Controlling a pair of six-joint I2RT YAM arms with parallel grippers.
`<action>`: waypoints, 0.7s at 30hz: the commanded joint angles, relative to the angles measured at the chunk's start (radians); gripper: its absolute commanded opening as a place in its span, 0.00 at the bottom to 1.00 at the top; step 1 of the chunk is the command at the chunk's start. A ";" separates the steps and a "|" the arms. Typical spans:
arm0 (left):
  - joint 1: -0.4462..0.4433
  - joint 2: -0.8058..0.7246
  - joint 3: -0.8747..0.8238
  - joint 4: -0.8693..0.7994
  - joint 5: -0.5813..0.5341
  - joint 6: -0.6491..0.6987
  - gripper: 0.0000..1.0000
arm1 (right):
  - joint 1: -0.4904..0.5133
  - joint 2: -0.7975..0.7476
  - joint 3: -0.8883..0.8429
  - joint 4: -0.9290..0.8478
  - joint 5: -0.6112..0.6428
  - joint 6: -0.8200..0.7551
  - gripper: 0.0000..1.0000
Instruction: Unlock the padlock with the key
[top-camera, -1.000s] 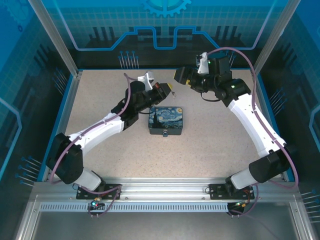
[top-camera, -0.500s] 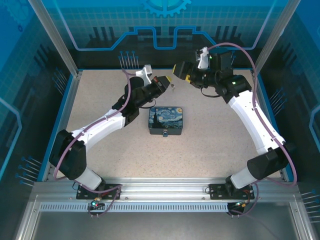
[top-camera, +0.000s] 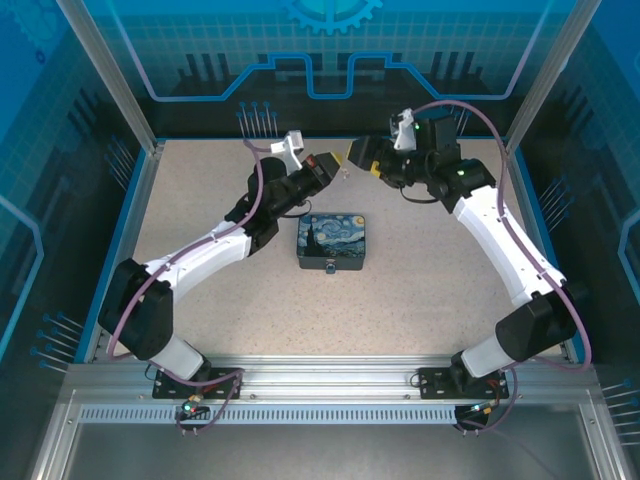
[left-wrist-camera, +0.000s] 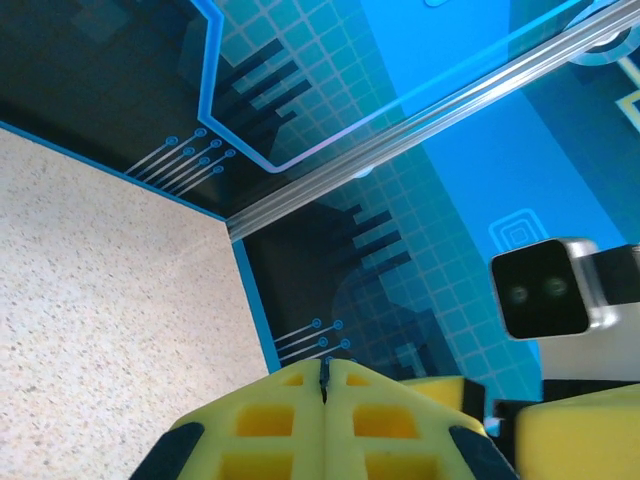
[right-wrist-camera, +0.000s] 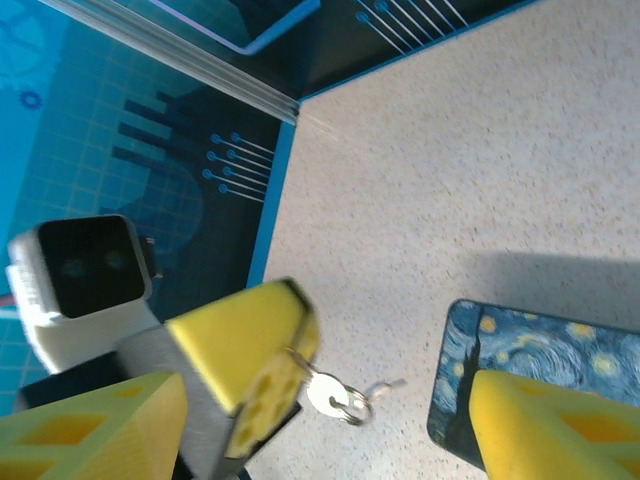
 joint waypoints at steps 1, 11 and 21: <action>0.003 -0.028 -0.077 0.115 -0.049 0.075 0.00 | -0.022 -0.055 -0.086 0.079 -0.053 0.037 0.74; 0.003 -0.059 -0.238 0.371 -0.087 0.181 0.00 | -0.028 -0.140 -0.338 0.415 -0.135 0.226 0.61; 0.004 -0.023 -0.303 0.560 -0.069 0.067 0.00 | -0.031 -0.197 -0.510 0.705 -0.156 0.355 0.52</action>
